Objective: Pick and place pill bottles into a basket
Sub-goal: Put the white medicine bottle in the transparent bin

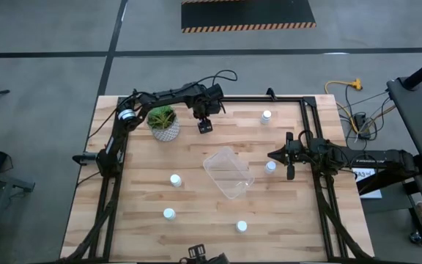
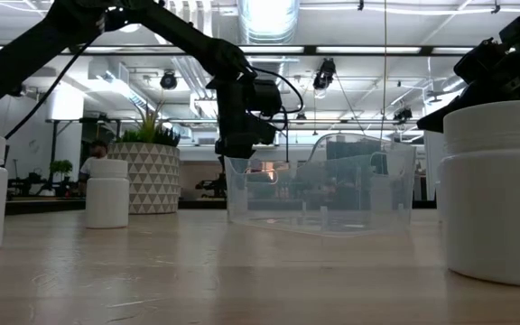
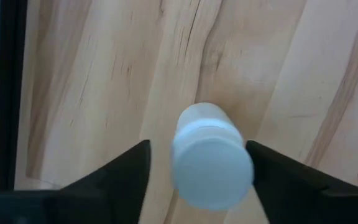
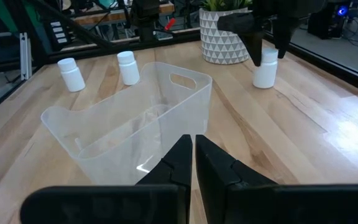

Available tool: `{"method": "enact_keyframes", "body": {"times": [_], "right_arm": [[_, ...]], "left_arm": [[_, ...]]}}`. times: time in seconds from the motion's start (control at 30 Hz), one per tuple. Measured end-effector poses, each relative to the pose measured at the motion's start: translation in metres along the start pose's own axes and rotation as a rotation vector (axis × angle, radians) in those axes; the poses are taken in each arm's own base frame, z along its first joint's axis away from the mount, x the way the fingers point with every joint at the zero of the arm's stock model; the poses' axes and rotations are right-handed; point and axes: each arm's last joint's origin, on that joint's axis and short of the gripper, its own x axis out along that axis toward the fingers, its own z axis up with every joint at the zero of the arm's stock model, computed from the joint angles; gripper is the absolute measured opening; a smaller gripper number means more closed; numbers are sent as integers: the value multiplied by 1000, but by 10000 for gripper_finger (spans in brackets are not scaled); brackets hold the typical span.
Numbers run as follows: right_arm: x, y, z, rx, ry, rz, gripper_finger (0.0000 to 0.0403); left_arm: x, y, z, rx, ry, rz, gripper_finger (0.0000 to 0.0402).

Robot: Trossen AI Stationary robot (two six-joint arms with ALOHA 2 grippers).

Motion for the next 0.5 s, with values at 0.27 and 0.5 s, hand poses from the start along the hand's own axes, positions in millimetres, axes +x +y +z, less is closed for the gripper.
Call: {"method": "enact_keyframes", "body": {"times": [0.27, 0.5], "right_arm": [[0, 0, 0, -1, 0, 0, 13], [0, 0, 0, -1, -1, 0, 13]], "left_arm": [[0, -1, 0, -2, -6, -22, 141], [-13, -1, 1, 1, 12, -33, 141]]}}
